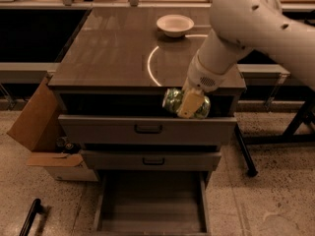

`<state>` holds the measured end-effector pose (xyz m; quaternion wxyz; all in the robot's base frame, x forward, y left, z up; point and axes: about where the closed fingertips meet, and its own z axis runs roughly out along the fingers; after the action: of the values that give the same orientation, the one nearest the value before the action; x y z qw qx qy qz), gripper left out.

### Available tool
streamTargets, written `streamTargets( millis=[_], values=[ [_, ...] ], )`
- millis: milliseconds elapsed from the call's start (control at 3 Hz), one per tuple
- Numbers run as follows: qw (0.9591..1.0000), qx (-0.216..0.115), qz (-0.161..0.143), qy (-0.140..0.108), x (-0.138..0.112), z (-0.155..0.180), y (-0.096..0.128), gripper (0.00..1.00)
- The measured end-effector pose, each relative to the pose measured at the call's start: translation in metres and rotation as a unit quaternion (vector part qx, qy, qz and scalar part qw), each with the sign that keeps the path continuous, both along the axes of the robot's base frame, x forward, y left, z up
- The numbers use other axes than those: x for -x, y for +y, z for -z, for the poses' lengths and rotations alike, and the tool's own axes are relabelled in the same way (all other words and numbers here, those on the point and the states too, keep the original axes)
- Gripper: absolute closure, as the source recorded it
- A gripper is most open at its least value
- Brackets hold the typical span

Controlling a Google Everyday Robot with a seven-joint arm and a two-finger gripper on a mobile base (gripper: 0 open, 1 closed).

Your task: Place green can into bottom drawer

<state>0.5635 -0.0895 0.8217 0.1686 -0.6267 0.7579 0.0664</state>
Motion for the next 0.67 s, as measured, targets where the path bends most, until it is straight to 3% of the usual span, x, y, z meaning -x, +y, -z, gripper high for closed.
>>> streamTargets(
  millis=[667],
  values=[
    [0.9986,0.032,0.028,0.030,0.054,0.075,0.011,1.00]
  ],
)
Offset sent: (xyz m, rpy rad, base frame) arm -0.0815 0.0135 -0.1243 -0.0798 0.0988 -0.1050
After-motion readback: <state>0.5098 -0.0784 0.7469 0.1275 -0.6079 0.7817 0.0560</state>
